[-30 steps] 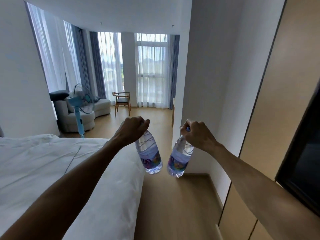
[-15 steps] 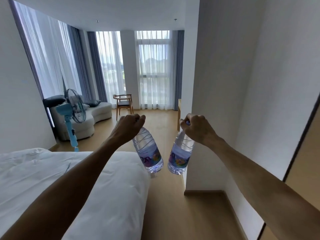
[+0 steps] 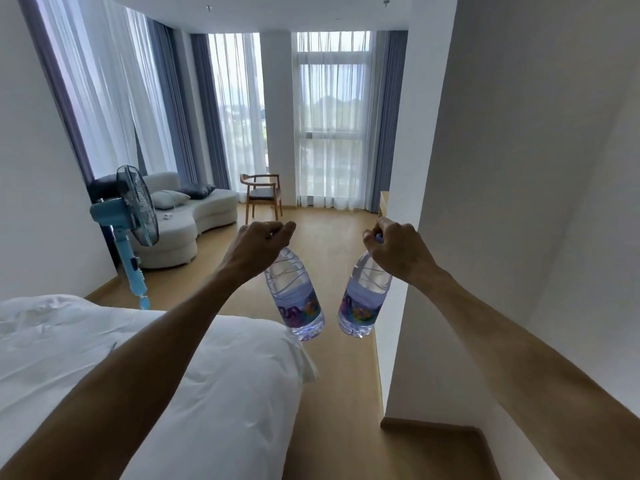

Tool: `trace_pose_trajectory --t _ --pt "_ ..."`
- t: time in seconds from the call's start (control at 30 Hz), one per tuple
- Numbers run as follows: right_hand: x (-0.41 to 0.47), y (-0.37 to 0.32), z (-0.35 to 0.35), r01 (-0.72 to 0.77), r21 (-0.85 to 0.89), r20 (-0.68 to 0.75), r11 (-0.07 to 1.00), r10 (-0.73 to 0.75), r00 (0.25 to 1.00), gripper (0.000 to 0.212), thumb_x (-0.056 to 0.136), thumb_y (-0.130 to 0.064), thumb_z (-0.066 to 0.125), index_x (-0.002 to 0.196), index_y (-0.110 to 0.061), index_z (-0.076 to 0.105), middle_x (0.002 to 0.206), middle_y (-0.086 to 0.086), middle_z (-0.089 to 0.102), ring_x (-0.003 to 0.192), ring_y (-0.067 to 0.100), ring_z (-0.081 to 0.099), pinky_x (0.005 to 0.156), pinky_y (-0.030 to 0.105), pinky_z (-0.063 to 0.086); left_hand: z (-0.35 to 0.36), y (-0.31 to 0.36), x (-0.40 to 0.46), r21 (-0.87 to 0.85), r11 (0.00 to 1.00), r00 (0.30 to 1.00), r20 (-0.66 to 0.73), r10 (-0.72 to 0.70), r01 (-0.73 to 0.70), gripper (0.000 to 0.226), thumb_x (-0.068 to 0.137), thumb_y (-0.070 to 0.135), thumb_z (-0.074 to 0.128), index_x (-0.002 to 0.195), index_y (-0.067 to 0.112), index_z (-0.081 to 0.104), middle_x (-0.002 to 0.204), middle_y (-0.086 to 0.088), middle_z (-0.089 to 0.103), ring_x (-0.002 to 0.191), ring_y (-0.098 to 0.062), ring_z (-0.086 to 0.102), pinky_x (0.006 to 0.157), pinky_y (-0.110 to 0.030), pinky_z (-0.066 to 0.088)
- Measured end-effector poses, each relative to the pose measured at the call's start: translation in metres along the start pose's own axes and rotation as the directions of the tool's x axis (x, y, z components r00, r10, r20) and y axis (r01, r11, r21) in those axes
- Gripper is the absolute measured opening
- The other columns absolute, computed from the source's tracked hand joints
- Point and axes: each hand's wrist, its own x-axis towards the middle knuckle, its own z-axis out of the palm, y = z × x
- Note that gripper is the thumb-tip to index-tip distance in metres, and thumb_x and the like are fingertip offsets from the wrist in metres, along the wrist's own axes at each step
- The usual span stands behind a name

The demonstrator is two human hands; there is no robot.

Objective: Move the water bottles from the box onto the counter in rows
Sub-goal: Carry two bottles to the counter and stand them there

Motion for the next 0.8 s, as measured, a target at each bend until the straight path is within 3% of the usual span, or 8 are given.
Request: trace_pose_trajectory --t 0.17,0.3,0.43,0.63,0.8 --pt "0.085 0.043 0.055 -0.014 -0.005 0.033 1.000 0.014 0.999 0.024 0.096 -0.032 0.052 0.083 -0.012 0.056 0.076 0.006 0.061 0.071 0.026 0.063 0.068 0.032 0.052 0.044 -0.069 0.080 0.051 0.998 0.999 0.016 -0.033 0.032 0.050 0.099 0.045 0.041 0.077 0.006 0.063 0.061 -0.011 0.060 0.050 -0.019 0.054 0.051 -0.024 0.041" --pt "0.164 0.076 0.099 -0.017 -0.012 0.044 1.000 0.018 0.999 0.022 0.097 -0.031 0.051 0.082 -0.015 0.053 0.074 0.002 0.058 0.070 0.024 0.060 0.066 0.028 0.045 0.077 -0.126 0.159 0.031 0.999 0.998 0.041 -0.044 0.043 0.050 0.100 0.046 0.040 0.070 0.010 0.058 0.059 -0.012 0.057 0.047 -0.017 0.049 0.048 -0.021 0.039" --pt "0.242 0.104 0.135 -0.025 -0.027 0.032 0.999 0.026 0.999 0.020 0.097 -0.029 0.052 0.085 -0.013 0.054 0.076 0.004 0.060 0.069 0.023 0.059 0.066 0.029 0.046 0.106 -0.172 0.238 0.045 0.998 0.998 0.038 -0.049 0.047 0.052 0.100 0.046 0.040 0.069 0.009 0.058 0.053 -0.002 0.051 0.042 -0.005 0.042 0.047 -0.019 0.036" --pt "0.340 0.150 0.182 -0.017 -0.010 -0.012 1.000 0.017 1.000 0.021 0.097 -0.024 0.053 0.086 -0.007 0.058 0.070 0.002 0.057 0.063 0.019 0.057 0.063 0.026 0.045 0.150 -0.229 0.344 0.049 0.997 0.998 0.017 -0.064 0.063 0.055 0.100 0.045 0.038 0.070 0.004 0.060 0.058 -0.009 0.057 0.050 -0.018 0.051 0.054 -0.031 0.043" --pt "0.425 0.198 0.225 -0.010 -0.009 -0.012 1.000 0.010 1.000 0.021 0.096 -0.024 0.054 0.084 -0.007 0.060 0.069 0.002 0.057 0.063 0.021 0.058 0.064 0.030 0.051 0.192 -0.272 0.422 0.067 0.997 0.999 -0.012 -0.044 0.045 0.052 0.101 0.041 0.039 0.060 0.010 0.051 0.052 -0.001 0.047 0.045 -0.011 0.042 0.047 -0.024 0.033"
